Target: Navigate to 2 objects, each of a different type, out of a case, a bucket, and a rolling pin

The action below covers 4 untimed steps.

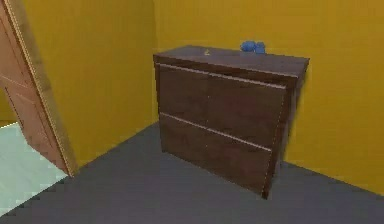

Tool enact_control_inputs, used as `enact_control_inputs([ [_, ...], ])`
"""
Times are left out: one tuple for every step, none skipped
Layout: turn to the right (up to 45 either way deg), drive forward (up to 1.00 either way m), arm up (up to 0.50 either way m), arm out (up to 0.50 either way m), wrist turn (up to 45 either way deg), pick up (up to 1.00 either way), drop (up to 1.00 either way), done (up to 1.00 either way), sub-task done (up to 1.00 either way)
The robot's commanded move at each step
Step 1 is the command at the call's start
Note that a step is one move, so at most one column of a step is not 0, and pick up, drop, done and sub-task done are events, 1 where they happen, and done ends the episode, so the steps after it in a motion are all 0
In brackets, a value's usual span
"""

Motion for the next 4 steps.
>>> enact_control_inputs([
  [27.0,0.0,0.0,0.0,0.0,0.0,0.0,0.0,0.0],
  [0.0,0.65,0.0,0.0,0.0,0.0,0.0,0.0,0.0],
  [45.0,0.0,0.0,0.0,0.0,0.0,0.0,0.0,0.0],
  [3.0,0.0,0.0,0.0,0.0,0.0,0.0,0.0,0.0],
])
